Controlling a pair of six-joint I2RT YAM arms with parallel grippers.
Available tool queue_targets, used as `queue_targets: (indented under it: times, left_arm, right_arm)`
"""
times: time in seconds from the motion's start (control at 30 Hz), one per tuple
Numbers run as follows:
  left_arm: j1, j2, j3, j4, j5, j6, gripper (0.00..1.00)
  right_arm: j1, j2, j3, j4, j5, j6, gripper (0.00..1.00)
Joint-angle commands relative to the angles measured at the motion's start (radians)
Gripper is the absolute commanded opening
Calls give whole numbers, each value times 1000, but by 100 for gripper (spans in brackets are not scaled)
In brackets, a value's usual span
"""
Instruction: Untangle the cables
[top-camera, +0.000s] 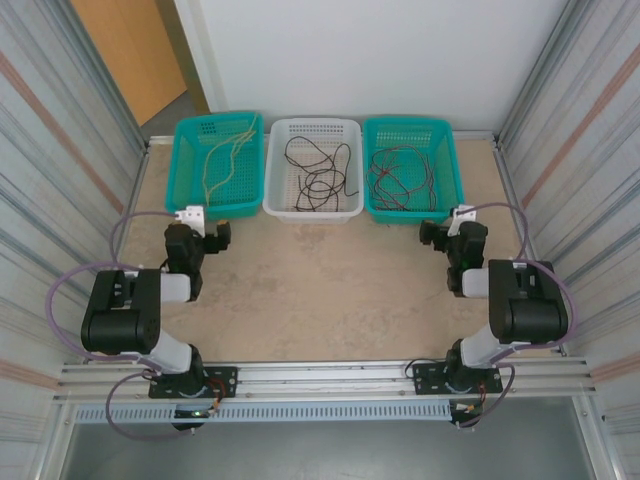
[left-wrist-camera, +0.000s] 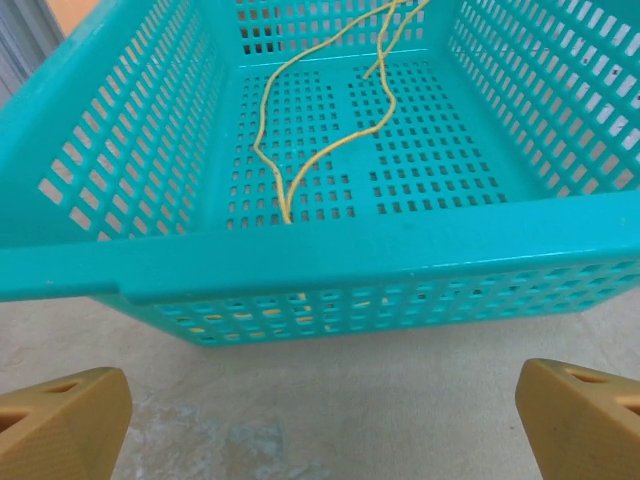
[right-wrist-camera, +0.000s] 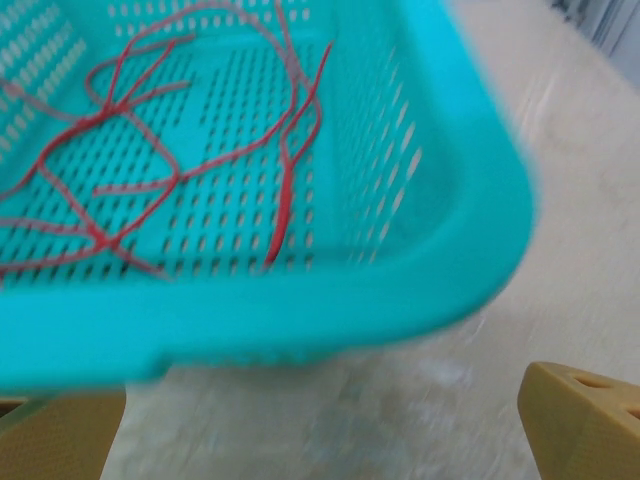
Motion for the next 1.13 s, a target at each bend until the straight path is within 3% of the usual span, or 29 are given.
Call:
queue_targets:
  times: [0.0,0.07,0.17,0.37,0.5,1.1]
  left_arm:
    - [0,-1,16,-37,36,-22,99]
    - [-2,-5,12,-34,32,-20,99]
    - [-51,0,24,-51,-87,-1,99]
    - [-92,-1,-3,4,-153,26,99]
    - [-59,-4,23,-52,-80,11,99]
    - [-50,2,33,-62,-60,10,99]
  right_arm:
    - [9,1,12,-27,-19,19,99]
    - [25,-8,13,-44,12,10,99]
    - [28,-5,12,-38,15,10,99]
    - [14,-4,17,-44,-10,16,99]
    - [13,-2,18,-46,-12,17,99]
    - [7,-6,16,-46,-24,21,99]
